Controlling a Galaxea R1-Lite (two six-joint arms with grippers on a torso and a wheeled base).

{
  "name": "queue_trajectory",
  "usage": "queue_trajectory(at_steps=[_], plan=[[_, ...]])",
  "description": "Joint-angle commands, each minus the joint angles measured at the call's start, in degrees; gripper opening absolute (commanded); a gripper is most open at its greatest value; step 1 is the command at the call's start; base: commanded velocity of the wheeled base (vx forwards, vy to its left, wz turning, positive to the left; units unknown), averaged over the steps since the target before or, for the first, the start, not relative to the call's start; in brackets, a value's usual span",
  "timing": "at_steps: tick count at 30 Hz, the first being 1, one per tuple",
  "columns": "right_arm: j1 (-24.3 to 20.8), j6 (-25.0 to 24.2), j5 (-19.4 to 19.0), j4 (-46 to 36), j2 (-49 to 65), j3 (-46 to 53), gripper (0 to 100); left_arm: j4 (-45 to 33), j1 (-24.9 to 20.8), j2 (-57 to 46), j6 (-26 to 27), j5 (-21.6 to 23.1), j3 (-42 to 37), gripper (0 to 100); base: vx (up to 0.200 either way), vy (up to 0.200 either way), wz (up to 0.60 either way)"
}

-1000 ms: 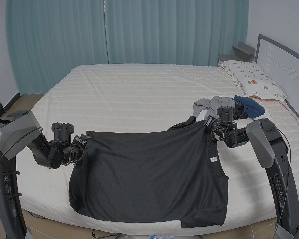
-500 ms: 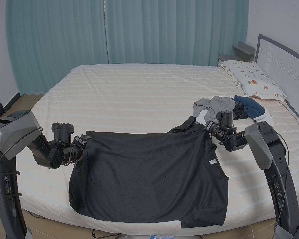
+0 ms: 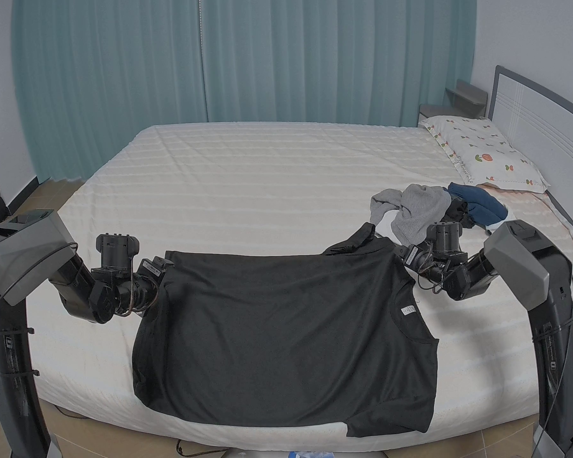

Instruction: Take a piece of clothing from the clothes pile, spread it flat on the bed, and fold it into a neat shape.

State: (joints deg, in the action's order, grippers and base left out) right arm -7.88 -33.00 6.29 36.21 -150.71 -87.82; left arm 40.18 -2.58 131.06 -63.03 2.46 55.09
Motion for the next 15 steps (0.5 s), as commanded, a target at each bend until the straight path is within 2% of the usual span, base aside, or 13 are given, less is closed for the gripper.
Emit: queue_trajectory(at_steps=[1,4,7,13,15], plan=[[-0.74,-4.71,-2.42,8.09,15.89,24.36,100,0.25,0.39,-2.83,1.15,0.44,-2.44,100,0.000,0.000,0.00],[-1.97,-7.78,-2.51,12.13,18.88,31.92,100,0.16,0.30,-2.92,1.15,0.53,-2.79,100,0.000,0.000,0.00],[-2.76,-10.59,-3.13,18.90,22.83,43.26,100,-0.10,0.04,-3.71,1.85,1.93,-3.76,100,-0.200,0.000,0.00],[-3.02,-14.90,-5.32,28.31,26.17,57.06,100,-0.19,0.04,-4.41,2.21,2.90,-4.38,100,-0.200,0.000,0.00],[-3.02,-16.31,-6.38,31.73,26.00,60.66,100,-0.19,0.04,-4.59,2.21,2.90,-4.46,100,0.000,0.000,0.00]])
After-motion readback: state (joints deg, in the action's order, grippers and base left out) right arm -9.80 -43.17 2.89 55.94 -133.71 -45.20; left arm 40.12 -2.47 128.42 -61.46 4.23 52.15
